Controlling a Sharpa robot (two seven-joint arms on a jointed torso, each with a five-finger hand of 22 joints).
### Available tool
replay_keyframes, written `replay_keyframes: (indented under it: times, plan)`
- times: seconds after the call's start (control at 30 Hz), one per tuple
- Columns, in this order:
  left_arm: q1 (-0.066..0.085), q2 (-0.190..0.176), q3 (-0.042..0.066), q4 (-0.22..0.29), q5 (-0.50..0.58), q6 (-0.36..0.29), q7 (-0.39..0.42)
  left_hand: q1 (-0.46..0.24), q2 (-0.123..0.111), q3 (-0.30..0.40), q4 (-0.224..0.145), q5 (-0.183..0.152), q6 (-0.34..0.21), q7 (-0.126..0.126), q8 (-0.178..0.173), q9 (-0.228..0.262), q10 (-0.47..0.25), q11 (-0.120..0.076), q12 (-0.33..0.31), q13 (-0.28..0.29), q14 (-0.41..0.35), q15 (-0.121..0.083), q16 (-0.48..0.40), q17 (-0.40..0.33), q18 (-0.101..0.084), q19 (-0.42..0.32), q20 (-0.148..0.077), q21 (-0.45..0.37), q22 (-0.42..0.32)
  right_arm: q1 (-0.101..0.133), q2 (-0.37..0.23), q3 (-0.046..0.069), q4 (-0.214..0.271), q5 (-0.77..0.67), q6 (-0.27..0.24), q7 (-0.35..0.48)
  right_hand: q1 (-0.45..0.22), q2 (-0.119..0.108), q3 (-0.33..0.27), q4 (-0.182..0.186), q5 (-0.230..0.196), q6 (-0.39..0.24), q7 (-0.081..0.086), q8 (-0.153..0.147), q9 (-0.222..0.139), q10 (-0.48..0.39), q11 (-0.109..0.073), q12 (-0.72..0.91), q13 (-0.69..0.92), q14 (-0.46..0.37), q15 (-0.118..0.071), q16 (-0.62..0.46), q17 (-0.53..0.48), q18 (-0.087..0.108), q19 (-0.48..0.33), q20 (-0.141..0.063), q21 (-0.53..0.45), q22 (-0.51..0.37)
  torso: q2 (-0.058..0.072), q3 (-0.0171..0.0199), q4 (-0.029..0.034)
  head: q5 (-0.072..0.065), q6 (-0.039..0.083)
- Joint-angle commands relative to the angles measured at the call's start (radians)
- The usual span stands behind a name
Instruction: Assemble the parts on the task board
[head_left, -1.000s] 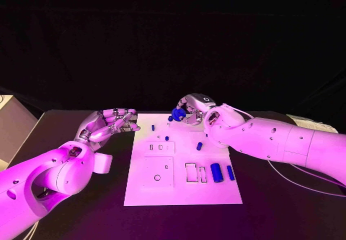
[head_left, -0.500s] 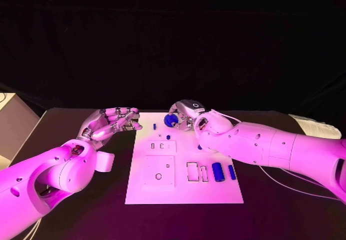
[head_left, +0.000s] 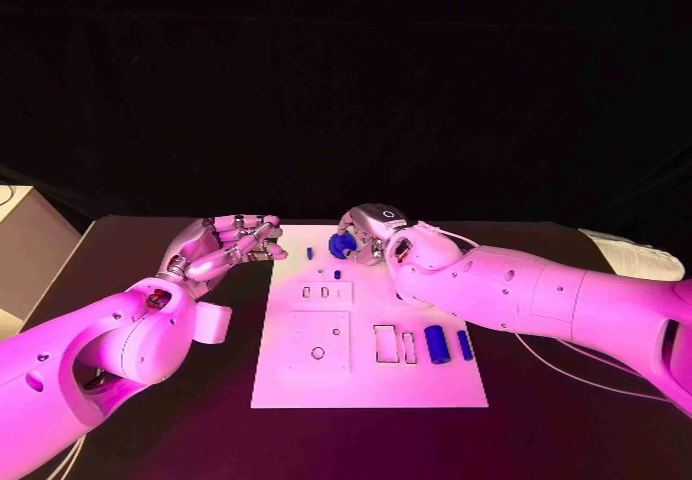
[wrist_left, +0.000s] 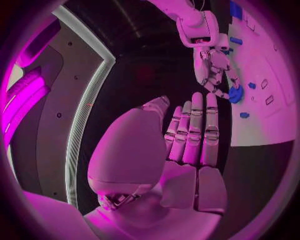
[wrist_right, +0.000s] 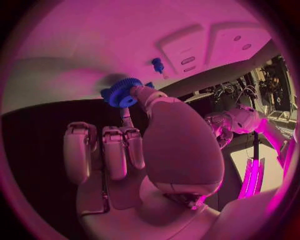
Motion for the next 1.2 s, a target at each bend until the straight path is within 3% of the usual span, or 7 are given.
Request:
replay_keyframes:
  times: [0.03, 0.47, 0.67, 0.83, 0.97, 1.03, 1.2]
  plan:
    - [0.0, 0.004, 0.001, 0.0, -0.007, 0.019, 0.005, 0.0, -0.007, 0.003, 0.001, -0.005, 0.01, 0.0, -0.006, -0.001, 0.01, 0.0, -0.003, -0.002, -0.009, 0.0, 0.003, 0.001, 0.013, 0.006, -0.003, 0.003, 0.001, -0.002, 0.009, 0.0, -0.016, -0.023, 0.026, -0.015, -0.009, 0.001, 0.005, 0.001, -0.003, 0.045, -0.023, 0.04, 0.019, 0.106, -0.006, 0.005, 0.263, 0.099, -0.008, 0.006, 0.241, -0.014, 0.05, -0.009, 0.003, 0.096, 0.0, -0.0005, 0.0019, -0.002, -0.001]
    - [0.0, 0.006, 0.001, -0.001, -0.008, 0.019, 0.004, 0.0, -0.007, 0.003, 0.001, -0.005, 0.01, 0.0, -0.006, -0.001, 0.01, 0.0, -0.003, -0.002, -0.009, 0.0, 0.003, 0.001, 0.013, 0.006, -0.003, 0.003, 0.001, -0.01, 0.041, -0.004, -0.059, -0.024, 0.048, -0.014, -0.025, -0.007, 0.009, -0.002, -0.017, 0.032, -0.018, 0.034, 0.016, 0.106, -0.002, 0.005, 0.263, 0.099, -0.005, 0.006, 0.242, -0.014, 0.049, -0.007, 0.002, 0.095, 0.0, 0.0006, 0.0011, 0.005, -0.005]
    - [0.0, 0.005, 0.001, -0.001, -0.008, 0.019, 0.004, 0.0, -0.009, 0.007, 0.001, -0.005, 0.01, 0.0, -0.007, -0.001, 0.01, 0.0, -0.004, -0.002, -0.012, 0.0, 0.005, 0.004, 0.013, 0.006, -0.003, 0.004, 0.001, -0.012, 0.045, -0.006, -0.068, -0.019, 0.059, -0.011, -0.071, -0.034, -0.011, 0.008, -0.021, -0.017, 0.001, 0.003, 0.002, 0.105, 0.015, 0.004, 0.262, 0.099, 0.01, 0.006, 0.242, -0.014, 0.048, 0.005, 0.001, 0.095, -0.001, 0.0001, 0.0005, 0.006, -0.006]
    - [0.0, 0.004, 0.001, -0.001, -0.008, 0.018, 0.003, 0.0, -0.009, 0.007, 0.001, -0.005, 0.01, 0.0, -0.007, -0.001, 0.01, 0.0, -0.004, -0.002, -0.012, 0.0, 0.005, 0.004, 0.013, 0.006, -0.003, 0.004, 0.001, -0.012, 0.043, -0.006, -0.07, -0.014, 0.066, -0.01, -0.105, -0.042, -0.053, 0.027, -0.033, -0.032, 0.006, -0.01, -0.004, 0.097, 0.02, -0.002, 0.255, 0.1, 0.016, 0.007, 0.244, -0.014, 0.048, 0.012, 0.001, 0.097, 0.0, 0.001, 0.0003, 0.006, -0.006]
    - [0.0, 0.003, 0.001, -0.001, -0.008, 0.018, 0.003, 0.0, -0.009, 0.007, 0.001, -0.005, 0.01, 0.0, -0.007, -0.001, 0.01, 0.0, -0.004, -0.002, -0.012, 0.0, 0.005, 0.004, 0.013, 0.006, -0.003, 0.004, 0.001, -0.012, 0.039, -0.006, -0.071, -0.003, 0.079, -0.008, -0.151, -0.022, -0.138, 0.078, -0.038, -0.047, 0.007, -0.023, -0.01, 0.09, 0.024, -0.008, 0.249, 0.101, 0.02, 0.008, 0.25, -0.015, 0.049, 0.017, 0.004, 0.102, 0.0, 0.0022, -0.0005, 0.006, -0.005]
    - [0.0, 0.003, 0.001, -0.001, -0.008, 0.018, 0.003, 0.0, -0.009, 0.007, 0.001, -0.005, 0.01, 0.0, -0.007, -0.001, 0.01, 0.0, -0.004, -0.002, -0.012, 0.0, 0.005, 0.004, 0.013, 0.006, -0.003, 0.004, 0.001, -0.012, 0.037, -0.006, -0.071, 0.004, 0.089, -0.006, -0.192, -0.001, -0.177, 0.106, -0.016, -0.048, 0.009, -0.026, -0.012, 0.09, 0.024, -0.008, 0.248, 0.102, 0.021, 0.009, 0.254, -0.015, 0.05, 0.019, 0.006, 0.105, 0.0, 0.0023, -0.0003, 0.007, -0.005]
    - [0.0, 0.003, 0.001, -0.002, -0.008, 0.018, 0.002, -0.001, -0.009, 0.008, 0.002, -0.005, 0.01, 0.0, -0.007, -0.001, 0.01, 0.001, -0.005, -0.002, -0.013, 0.0, 0.006, 0.006, 0.013, 0.005, -0.003, 0.004, 0.001, -0.012, 0.03, -0.007, -0.067, 0.014, 0.112, -0.001, -0.238, 0.028, -0.219, 0.108, -0.006, -0.045, 0.008, -0.028, -0.014, 0.094, 0.024, -0.005, 0.252, 0.104, 0.021, 0.011, 0.261, -0.017, 0.053, 0.019, 0.013, 0.115, 0.0, 0.003, 0.0001, 0.007, -0.006]
